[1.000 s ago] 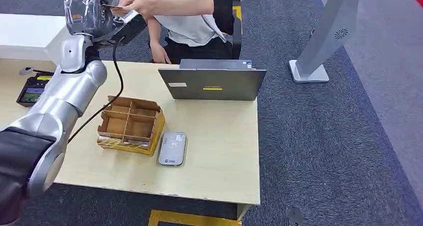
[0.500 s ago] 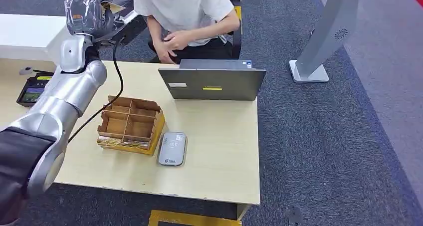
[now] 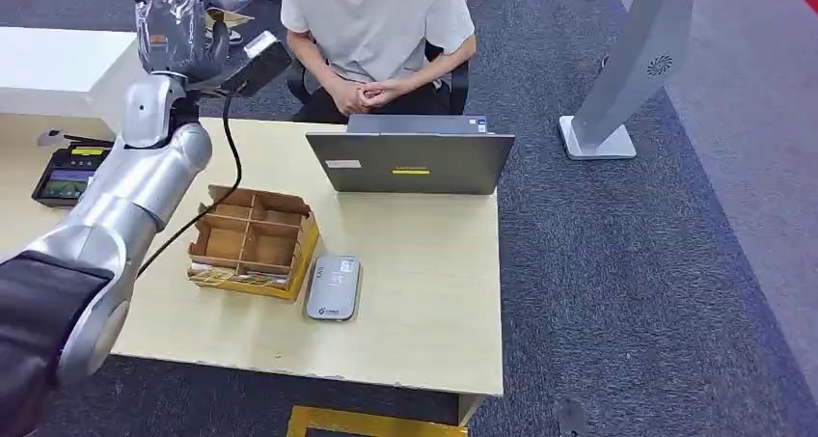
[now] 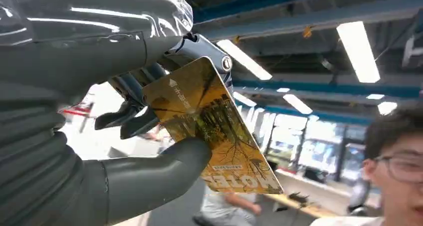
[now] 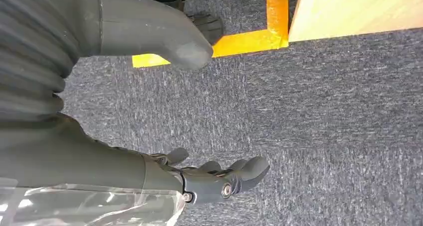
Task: Pass the card to the sensor for recognition and then transmit it.
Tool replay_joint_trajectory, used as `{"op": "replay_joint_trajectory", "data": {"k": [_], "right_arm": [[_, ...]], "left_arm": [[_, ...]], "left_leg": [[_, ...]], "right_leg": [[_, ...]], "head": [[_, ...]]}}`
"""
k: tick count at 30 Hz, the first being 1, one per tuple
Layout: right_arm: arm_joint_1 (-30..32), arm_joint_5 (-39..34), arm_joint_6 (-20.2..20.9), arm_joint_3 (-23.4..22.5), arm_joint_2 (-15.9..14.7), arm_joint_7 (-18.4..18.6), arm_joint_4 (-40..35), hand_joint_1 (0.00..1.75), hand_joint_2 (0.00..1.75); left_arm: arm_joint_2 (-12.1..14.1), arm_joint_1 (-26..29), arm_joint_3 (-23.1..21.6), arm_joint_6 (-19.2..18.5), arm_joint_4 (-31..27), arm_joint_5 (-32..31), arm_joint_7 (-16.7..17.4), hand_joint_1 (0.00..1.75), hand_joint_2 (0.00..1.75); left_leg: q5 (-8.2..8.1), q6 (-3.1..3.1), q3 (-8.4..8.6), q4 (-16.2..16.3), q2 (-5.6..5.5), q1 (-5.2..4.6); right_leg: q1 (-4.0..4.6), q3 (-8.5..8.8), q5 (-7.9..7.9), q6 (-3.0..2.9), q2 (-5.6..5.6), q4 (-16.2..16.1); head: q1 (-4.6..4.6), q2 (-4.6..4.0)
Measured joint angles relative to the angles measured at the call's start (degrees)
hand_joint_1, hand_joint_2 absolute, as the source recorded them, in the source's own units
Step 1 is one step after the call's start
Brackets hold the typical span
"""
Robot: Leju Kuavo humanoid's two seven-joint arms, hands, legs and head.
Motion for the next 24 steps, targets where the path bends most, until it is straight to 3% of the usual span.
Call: {"op": "replay_joint_trajectory", "data": {"k": [3, 8, 11, 19, 24], "right_arm": [[0.6, -1.4, -0.4, 0.0, 0.0, -0.8, 0.0, 0.00, 1.75], [2.4, -4.2, -0.7, -0.7, -0.1, -2.7, 0.0, 0.00, 1.75], [3.3, -4.7, -0.7, -1.3, -0.3, -3.1, 0.0, 0.00, 1.75], [4.0, -5.4, -1.0, -1.9, -0.7, -3.5, -0.1, 0.00, 1.75], [4.3, -6.1, -1.2, -2.3, -0.7, -4.0, -0.1, 0.00, 1.75]], "left_arm": [[-0.4, 5.8, 0.0, 0.5, -6.8, 0.1, -2.0, 1.75, 1.75], [-0.4, 21.3, -0.6, -5.8, -26.7, -1.8, -0.8, 1.75, 1.75], [-0.3, 28.1, -1.5, -7.0, -35.3, -2.4, -0.1, 1.75, 1.75], [0.8, 35.3, -3.1, -10.2, -46.0, -2.1, -0.4, 1.75, 1.75], [1.3, 37.5, -4.4, -14.7, -48.3, -2.9, 0.4, 1.75, 1.75]], "left_leg": [[-0.01, 0.01, 0.00, 0.0, -0.01, -0.01], [-0.16, -0.01, 0.00, 0.0, 0.07, -0.02], [-0.18, 0.00, -0.04, 0.0, 0.06, -0.01], [-0.19, 0.01, -0.04, 0.0, 0.05, 0.00], [-0.19, 0.01, -0.04, 0.0, 0.05, 0.00]], "right_leg": [[-0.01, 0.01, -0.01, 0.01, -0.01, 0.0], [-0.02, 0.00, -0.10, 0.04, 0.06, 0.0], [-0.02, -0.04, -0.15, 0.09, 0.05, -0.1], [-0.01, -0.04, -0.15, 0.09, 0.04, -0.1], [-0.01, -0.04, -0.15, 0.09, 0.04, -0.1]], "head": [[0.02, 0.00], [-0.02, 0.00], [-0.02, 0.00], [-0.02, 0.00], [-0.02, 0.00]]}}
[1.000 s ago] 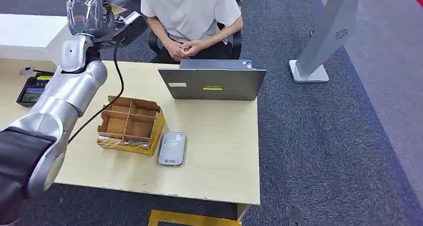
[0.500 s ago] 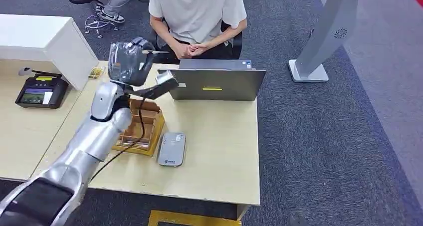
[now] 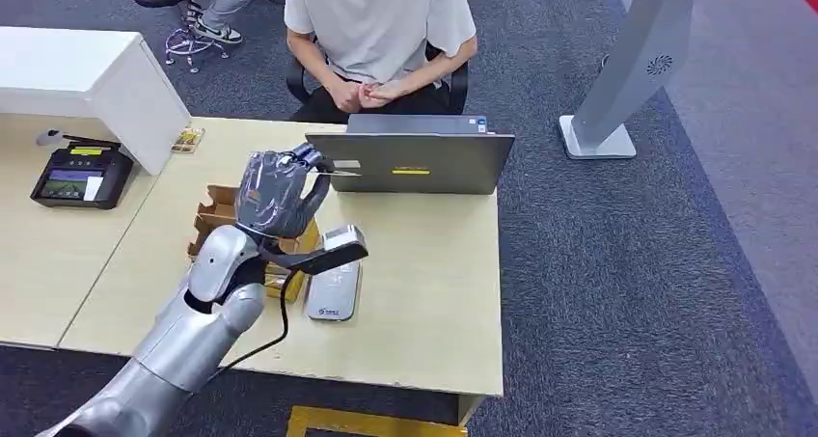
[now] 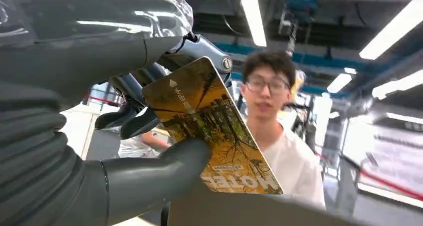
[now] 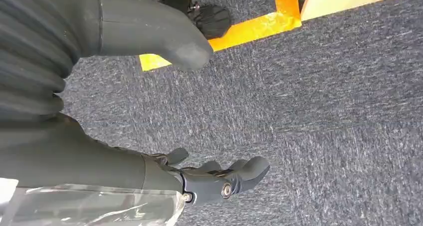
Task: Pass the card to the sensor for recognition and then transmit it.
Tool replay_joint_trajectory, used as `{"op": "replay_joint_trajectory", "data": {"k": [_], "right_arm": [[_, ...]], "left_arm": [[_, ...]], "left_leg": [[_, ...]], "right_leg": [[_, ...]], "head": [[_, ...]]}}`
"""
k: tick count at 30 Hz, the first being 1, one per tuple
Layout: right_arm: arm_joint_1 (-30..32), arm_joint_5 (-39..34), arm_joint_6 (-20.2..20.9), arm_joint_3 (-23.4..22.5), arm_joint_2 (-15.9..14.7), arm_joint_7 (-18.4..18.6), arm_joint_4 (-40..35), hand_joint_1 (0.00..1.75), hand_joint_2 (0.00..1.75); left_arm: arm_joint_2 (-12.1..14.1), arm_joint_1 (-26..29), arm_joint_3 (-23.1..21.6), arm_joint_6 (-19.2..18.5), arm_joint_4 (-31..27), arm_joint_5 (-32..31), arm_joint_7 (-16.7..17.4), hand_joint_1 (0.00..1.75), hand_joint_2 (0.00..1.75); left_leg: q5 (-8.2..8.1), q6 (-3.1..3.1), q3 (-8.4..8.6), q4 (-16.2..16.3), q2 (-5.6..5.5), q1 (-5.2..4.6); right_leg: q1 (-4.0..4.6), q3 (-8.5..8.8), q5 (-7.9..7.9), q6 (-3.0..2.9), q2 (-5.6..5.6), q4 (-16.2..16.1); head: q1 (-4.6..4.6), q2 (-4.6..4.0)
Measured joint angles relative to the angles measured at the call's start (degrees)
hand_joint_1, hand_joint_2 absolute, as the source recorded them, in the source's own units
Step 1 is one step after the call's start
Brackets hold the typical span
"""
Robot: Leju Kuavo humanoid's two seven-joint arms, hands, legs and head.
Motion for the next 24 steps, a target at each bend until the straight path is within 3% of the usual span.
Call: {"op": "replay_joint_trajectory", "data": {"k": [5, 12, 24], "right_arm": [[0.5, -0.6, 0.0, -0.5, -0.2, -0.3, 0.0, 0.00, 1.75], [0.6, -1.0, 0.0, -0.5, -0.3, -0.5, 0.0, 0.00, 1.75], [1.3, -1.9, 0.0, -1.3, -0.3, -1.0, 0.0, 0.00, 1.75]], "left_arm": [[0.9, 0.3, -1.0, -6.3, 0.4, 0.3, 2.2, 1.75, 1.75], [0.9, -0.6, -2.5, -11.7, 6.7, 1.4, 1.6, 1.75, 1.75], [1.0, 0.0, -5.7, -13.2, 9.0, -0.4, 2.3, 1.75, 1.75]], "left_leg": [[0.00, 0.00, 0.00, 0.0, 0.00, 0.00], [0.00, 0.00, 0.00, 0.0, 0.00, 0.00], [-0.01, 0.01, -0.02, 0.0, 0.00, 0.00]], "right_leg": [[0.00, -0.01, 0.00, 0.00, 0.00, 0.0], [0.00, -0.02, 0.00, 0.00, 0.00, 0.0], [0.00, -0.02, 0.00, 0.00, 0.00, 0.0]], "head": [[0.00, 0.00], [0.00, 0.00], [0.00, 0.00]]}}
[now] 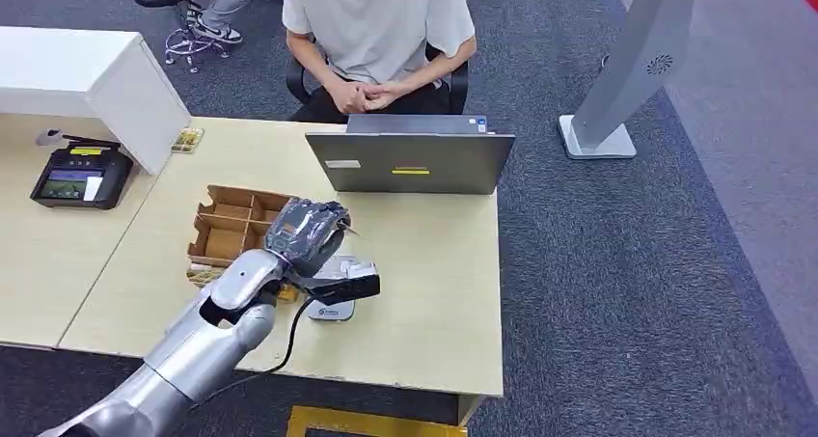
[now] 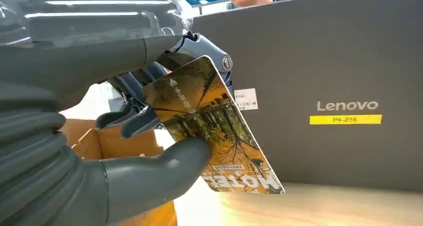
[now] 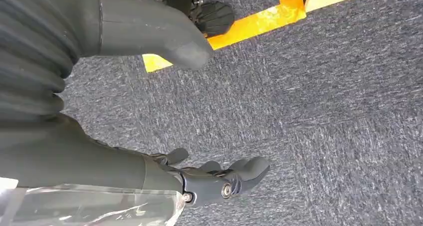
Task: Pass the card to the sensor for recognition and then transmit it.
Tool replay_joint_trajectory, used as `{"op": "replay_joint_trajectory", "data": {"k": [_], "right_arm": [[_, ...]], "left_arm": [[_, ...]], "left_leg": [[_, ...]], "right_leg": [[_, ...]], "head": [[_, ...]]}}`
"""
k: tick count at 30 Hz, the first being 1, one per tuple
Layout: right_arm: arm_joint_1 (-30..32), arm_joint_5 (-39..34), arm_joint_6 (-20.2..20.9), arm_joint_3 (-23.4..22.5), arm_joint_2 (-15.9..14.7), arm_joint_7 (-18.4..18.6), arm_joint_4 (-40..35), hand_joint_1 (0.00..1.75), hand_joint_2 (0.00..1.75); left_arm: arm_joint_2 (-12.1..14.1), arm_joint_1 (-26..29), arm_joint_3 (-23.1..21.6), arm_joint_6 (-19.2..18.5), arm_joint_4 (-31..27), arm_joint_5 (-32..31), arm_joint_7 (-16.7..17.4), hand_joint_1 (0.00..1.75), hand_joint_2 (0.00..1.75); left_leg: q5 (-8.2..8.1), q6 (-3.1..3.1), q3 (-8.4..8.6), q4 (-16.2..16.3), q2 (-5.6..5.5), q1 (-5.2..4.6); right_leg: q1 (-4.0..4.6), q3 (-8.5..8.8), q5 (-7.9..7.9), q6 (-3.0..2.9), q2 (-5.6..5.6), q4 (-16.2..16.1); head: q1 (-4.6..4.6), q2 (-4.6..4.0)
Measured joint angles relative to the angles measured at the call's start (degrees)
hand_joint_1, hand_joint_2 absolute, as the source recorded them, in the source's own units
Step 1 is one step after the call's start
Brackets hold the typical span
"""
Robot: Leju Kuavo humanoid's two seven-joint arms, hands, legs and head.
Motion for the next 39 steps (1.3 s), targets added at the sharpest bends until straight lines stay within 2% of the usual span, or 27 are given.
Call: {"op": "replay_joint_trajectory", "data": {"k": [8, 15, 20, 27, 32, 39], "right_arm": [[0.2, -0.1, 0.0, -0.5, 0.0, 0.0, 0.0, 0.00, 1.75], [0.2, -0.2, 0.0, -0.5, -0.1, -0.2, 0.0, 0.00, 1.75], [0.3, -0.3, -0.1, -0.5, -0.1, -0.2, 0.0, 0.00, 1.75], [0.7, -0.3, -0.6, -0.6, -0.1, 0.0, 0.0, 0.00, 1.75], [0.7, -0.3, -0.7, -0.7, -0.1, 0.0, 0.0, 0.00, 1.75], [0.9, -0.2, -1.1, -0.7, -0.1, 0.4, 0.0, 0.00, 1.75]], "left_arm": [[0.0, 0.0, -0.6, -0.5, 0.3, 0.0, 0.2, 1.75, 1.75], [0.8, 0.0, -1.5, -5.1, 0.3, 3.1, -1.6, 1.75, 1.75], [2.0, 0.1, -3.3, -7.1, 0.3, 4.1, -2.4, 1.75, 1.75], [3.6, 0.2, -5.2, -8.2, 0.8, 4.8, -0.3, 1.75, 1.75], [4.2, 0.2, -5.7, -8.3, 1.3, 4.9, -0.2, 1.75, 1.75], [4.7, -0.1, -6.8, -11.2, 2.7, 4.4, 2.1, 1.75, 1.75]], "left_leg": [[0.01, 0.00, 0.00, 0.0, 0.00, 0.00], [0.00, 0.00, 0.00, 0.0, 0.00, 0.00], [0.00, 0.00, 0.00, 0.0, 0.00, 0.00], [0.00, 0.00, 0.00, 0.0, 0.00, 0.01], [0.01, 0.00, 0.00, 0.0, -0.01, 0.01], [0.00, 0.00, 0.01, 0.0, 0.00, 0.00]], "right_leg": [[0.00, 0.00, 0.00, 0.00, 0.00, 0.0], [0.00, 0.00, 0.00, 0.00, 0.00, 0.0], [0.00, 0.00, 0.00, 0.00, -0.01, 0.0], [0.00, 0.00, 0.00, 0.00, 0.00, 0.0], [0.00, 0.00, 0.00, 0.00, -0.01, 0.0], [0.00, 0.01, 0.00, 0.00, -0.01, 0.0]], "head": [[0.00, 0.00], [0.00, 0.00], [0.00, 0.00], [0.00, 0.00], [-0.02, 0.00], [0.02, 0.00]]}}
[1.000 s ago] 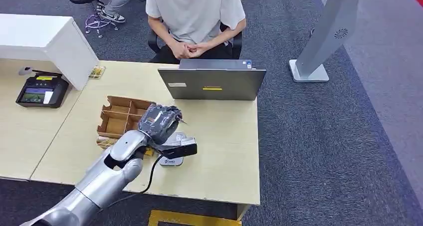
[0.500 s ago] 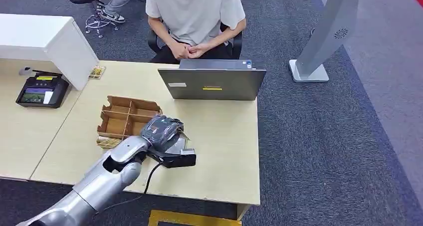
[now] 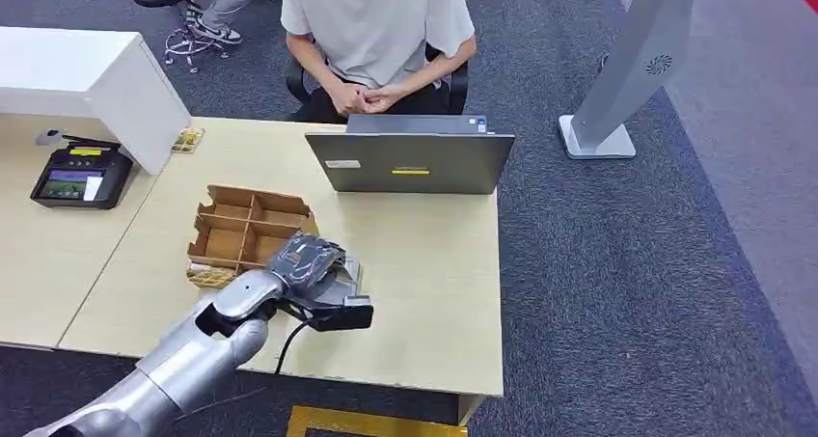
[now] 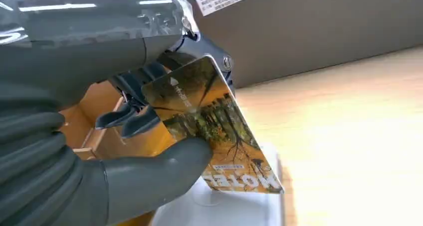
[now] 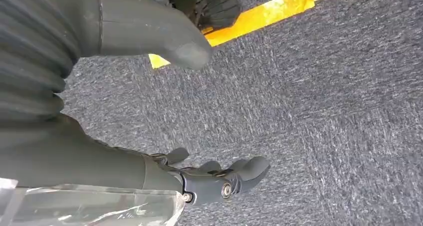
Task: Pass the card to the sensor for recognition and then transmit it.
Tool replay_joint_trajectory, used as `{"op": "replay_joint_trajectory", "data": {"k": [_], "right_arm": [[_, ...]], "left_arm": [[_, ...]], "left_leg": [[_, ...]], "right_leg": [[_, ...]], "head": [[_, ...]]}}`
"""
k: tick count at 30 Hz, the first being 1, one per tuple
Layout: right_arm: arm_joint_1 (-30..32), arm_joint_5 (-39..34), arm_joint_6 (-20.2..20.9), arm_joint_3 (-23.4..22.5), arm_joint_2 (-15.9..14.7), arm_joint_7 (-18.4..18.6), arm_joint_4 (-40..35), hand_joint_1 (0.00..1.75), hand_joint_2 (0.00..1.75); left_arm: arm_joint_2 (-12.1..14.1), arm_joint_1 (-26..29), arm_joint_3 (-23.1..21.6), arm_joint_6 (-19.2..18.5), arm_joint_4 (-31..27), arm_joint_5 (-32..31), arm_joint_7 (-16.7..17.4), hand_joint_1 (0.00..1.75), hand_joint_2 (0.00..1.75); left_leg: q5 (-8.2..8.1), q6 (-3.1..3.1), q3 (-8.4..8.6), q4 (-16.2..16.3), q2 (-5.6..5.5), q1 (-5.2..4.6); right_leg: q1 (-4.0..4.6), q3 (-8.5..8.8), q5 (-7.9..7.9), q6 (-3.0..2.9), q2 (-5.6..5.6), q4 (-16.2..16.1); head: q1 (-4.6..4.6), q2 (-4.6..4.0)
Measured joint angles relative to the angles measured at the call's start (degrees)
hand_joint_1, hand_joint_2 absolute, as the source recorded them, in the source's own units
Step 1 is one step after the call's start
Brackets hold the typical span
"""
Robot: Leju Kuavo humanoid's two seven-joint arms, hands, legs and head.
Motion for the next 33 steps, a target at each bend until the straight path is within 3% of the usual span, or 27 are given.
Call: {"op": "replay_joint_trajectory", "data": {"k": [18, 24, 27, 29, 31, 33], "right_arm": [[0.4, 0.6, -0.5, 0.0, -0.2, 1.1, 0.0, 0.00, 1.75], [0.6, 1.3, -0.5, 0.0, -0.2, 1.1, 0.0, 0.00, 1.75], [0.6, 2.7, -0.4, 0.1, -0.2, 1.5, 0.0, 0.00, 1.75], [0.2, 4.2, -0.5, 0.5, -0.2, 2.6, 0.0, 0.00, 1.75], [-0.3, 5.5, -0.7, 1.4, -0.2, 3.7, 0.0, 0.00, 1.75], [-0.7, 6.2, -0.9, 2.1, -0.1, 4.7, 0.1, 0.00, 1.75]], "left_arm": [[0.4, -1.7, -2.1, -1.2, 1.5, 0.5, 1.9, 1.75, 1.75], [-0.2, -1.1, -2.1, 7.2, 1.5, 0.7, 2.1, 1.75, 1.75], [-1.0, 0.1, -0.5, 21.6, -0.3, -3.7, 3.7, 1.75, 1.75], [-1.3, 0.0, 2.0, 29.2, -2.4, -8.7, 5.1, 1.75, 1.75], [-1.1, -0.4, 5.2, 33.3, -3.7, -8.8, 3.4, 1.75, 1.75], [-1.0, -1.6, 9.3, 34.1, -3.9, -7.6, 1.1, 1.75, 1.75]], "left_leg": [[0.02, -0.02, 0.10, 0.0, 0.00, 0.00], [0.03, -0.03, 0.09, 0.0, -0.02, 0.01], [0.02, -0.03, 0.02, 0.0, -0.04, 0.01], [0.02, -0.03, 0.01, 0.0, -0.04, 0.00], [0.02, -0.03, 0.03, 0.0, 0.03, 0.00], [0.03, -0.03, 0.03, 0.0, 0.00, 0.02]], "right_leg": [[0.00, 0.09, 0.00, 0.00, 0.00, 0.0], [0.00, 0.07, 0.00, -0.01, -0.01, 0.0], [0.00, 0.06, 0.00, 0.00, -0.04, 0.0], [0.01, 0.06, 0.00, 0.00, -0.05, 0.0], [0.01, 0.04, 0.00, 0.00, 0.01, 0.0], [0.01, 0.03, 0.00, 0.00, -0.01, 0.0]], "head": [[-0.02, 0.00], [-0.04, 0.00], [-0.02, 0.00], [0.05, 0.00], [0.02, 0.00], [0.05, 0.00]]}}
